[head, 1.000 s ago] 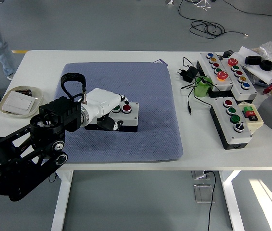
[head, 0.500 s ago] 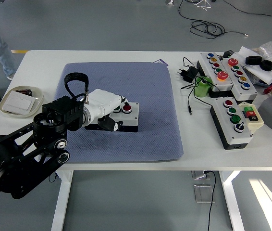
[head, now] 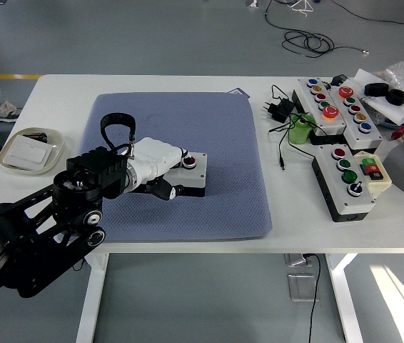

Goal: Pick up the button,place it on the desk,press the button,press the button

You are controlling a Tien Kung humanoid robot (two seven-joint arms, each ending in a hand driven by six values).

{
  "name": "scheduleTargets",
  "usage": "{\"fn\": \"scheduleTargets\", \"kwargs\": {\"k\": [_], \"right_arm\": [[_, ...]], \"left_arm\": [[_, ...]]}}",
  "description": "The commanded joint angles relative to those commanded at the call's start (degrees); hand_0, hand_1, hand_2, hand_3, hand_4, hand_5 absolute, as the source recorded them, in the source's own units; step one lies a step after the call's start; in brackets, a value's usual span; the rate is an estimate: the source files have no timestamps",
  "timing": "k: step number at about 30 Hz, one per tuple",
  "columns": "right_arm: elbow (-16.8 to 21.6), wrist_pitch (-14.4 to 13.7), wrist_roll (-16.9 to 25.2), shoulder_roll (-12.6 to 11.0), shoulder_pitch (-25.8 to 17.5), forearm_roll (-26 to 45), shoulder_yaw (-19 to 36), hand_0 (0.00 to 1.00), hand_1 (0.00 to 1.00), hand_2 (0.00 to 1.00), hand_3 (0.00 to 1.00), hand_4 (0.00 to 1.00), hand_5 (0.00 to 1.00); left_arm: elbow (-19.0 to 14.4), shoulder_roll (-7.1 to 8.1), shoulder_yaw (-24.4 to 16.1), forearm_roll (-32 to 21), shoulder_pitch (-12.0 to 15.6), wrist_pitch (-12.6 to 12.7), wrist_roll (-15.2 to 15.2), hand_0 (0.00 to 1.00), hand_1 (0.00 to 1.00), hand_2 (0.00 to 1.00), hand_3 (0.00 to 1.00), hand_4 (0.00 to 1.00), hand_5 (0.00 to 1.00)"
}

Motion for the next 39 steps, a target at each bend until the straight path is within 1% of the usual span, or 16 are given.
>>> {"fn": "scheduleTargets", "kwargs": {"k": [9, 15, 18, 20, 22, 23, 24, 27, 28, 29, 30, 35, 36, 37, 38, 39], "right_arm": [[0.0, 0.0, 0.0, 0.0, 0.1, 0.2, 0.1, 0.787, 0.797, 0.817, 0.751, 0.412, 0.479], [0.0, 0.0, 0.0, 0.0, 0.1, 0.0, 0.2, 0.787, 0.797, 0.817, 0.751, 0.412, 0.479], [0.0, 0.0, 0.0, 0.0, 0.1, 0.0, 0.2, 0.787, 0.797, 0.817, 0.751, 0.412, 0.479], [0.0, 0.0, -0.1, 0.0, 0.0, -0.1, 0.2, 0.787, 0.797, 0.817, 0.751, 0.412, 0.479], [0.0, 0.0, -0.1, 0.0, 0.0, -0.5, 0.3, 0.787, 0.797, 0.817, 0.751, 0.412, 0.479], [0.0, 0.0, -0.1, 0.0, -0.1, -0.4, 0.3, 0.787, 0.797, 0.817, 0.751, 0.412, 0.479], [0.0, 0.0, -0.1, 0.0, -0.1, -0.4, 0.3, 0.787, 0.797, 0.817, 0.751, 0.412, 0.479], [0.0, -0.1, -0.1, 0.1, -0.1, -0.3, 0.3, 0.787, 0.797, 0.817, 0.751, 0.412, 0.479], [0.0, -0.1, -0.1, 0.1, -0.2, -0.3, 0.3, 0.787, 0.797, 0.817, 0.751, 0.412, 0.479], [0.0, -0.1, -0.1, 0.1, -0.2, -0.3, 0.3, 0.787, 0.797, 0.817, 0.751, 0.412, 0.479], [0.0, -0.1, -0.1, 0.0, -0.2, -0.4, 0.3, 0.787, 0.797, 0.817, 0.751, 0.412, 0.479], [0.0, -0.1, 0.0, 0.0, -0.3, -0.2, 0.2, 0.787, 0.797, 0.817, 0.751, 0.412, 0.479], [0.0, 0.0, 0.0, 0.0, -0.4, -0.2, 0.2, 0.787, 0.797, 0.817, 0.751, 0.412, 0.479], [0.0, 0.0, 0.0, 0.0, -0.4, -0.2, 0.2, 0.787, 0.797, 0.817, 0.751, 0.412, 0.479], [0.0, 0.0, 0.0, -0.1, -0.4, -0.2, 0.1, 0.787, 0.797, 0.817, 0.751, 0.412, 0.479], [0.0, 0.0, 0.0, -0.1, -0.4, -0.2, 0.1, 0.787, 0.797, 0.817, 0.751, 0.412, 0.479]], "left_arm": [[1.7, -0.12, 0.2, 0.3, -0.3, -1.1, 0.4, 0.002, 0.044, 0.129, 0.837, 0.603, 0.313], [1.7, 0.08, 0.2, 0.0, -0.1, -1.9, 0.4, 0.002, 0.047, 0.128, 0.837, 0.603, 0.314], [1.4, 0.17, -0.1, 0.1, -0.1, -1.7, 0.4, 0.002, 0.047, 0.128, 0.837, 0.602, 0.315], [1.0, 0.16, -0.4, 0.2, 0.0, -0.8, 0.3, 0.002, 0.047, 0.128, 0.837, 0.602, 0.315], [0.3, -0.08, -1.1, 0.8, 0.5, 1.5, -0.3, 0.002, 0.047, 0.128, 0.837, 0.602, 0.315], [-0.1, -0.29, -1.6, 0.9, 1.0, 3.7, -0.4, 0.002, 0.047, 0.128, 0.837, 0.602, 0.315], [-0.3, -0.35, -1.7, 0.9, 1.1, 4.9, -0.5, 0.002, 0.046, 0.128, 0.826, 0.599, 0.308], [-1.0, -0.71, -1.8, 0.6, 1.7, 10.5, -0.9, 0.002, 0.046, 0.128, 0.826, 0.599, 0.308], [-1.1, -0.77, -1.8, 0.3, 1.8, 12.1, -1.0, 0.002, 0.046, 0.128, 0.826, 0.599, 0.308], [-1.2, -0.84, -1.9, -0.1, 1.9, 14.2, -1.1, 0.002, 0.046, 0.128, 0.826, 0.599, 0.308], [-1.1, -0.91, -1.9, -0.7, 2.0, 16.1, -1.3, 0.038, 0.115, 0.199, 0.816, 0.664, 0.512], [-0.8, -0.95, -2.6, -4.0, 2.7, 27.3, -2.1, 0.038, 0.115, 0.199, 0.816, 0.664, 0.512], [-0.6, -0.89, -2.8, -5.0, 3.0, 29.3, -2.4, 0.24, 0.36, 0.397, 0.903, 0.695, 0.644], [-0.4, -0.87, -3.1, -6.1, 3.3, 31.5, -2.8, 0.24, 0.36, 0.397, 0.903, 0.695, 0.644], [0.0, -0.89, -3.6, -8.5, 3.7, 34.1, -3.6, 0.24, 0.36, 0.397, 0.903, 0.695, 0.644], [0.1, -0.9, -3.7, -9.6, 3.8, 36.0, -3.8, 0.24, 0.36, 0.397, 0.903, 0.695, 0.644]]}}
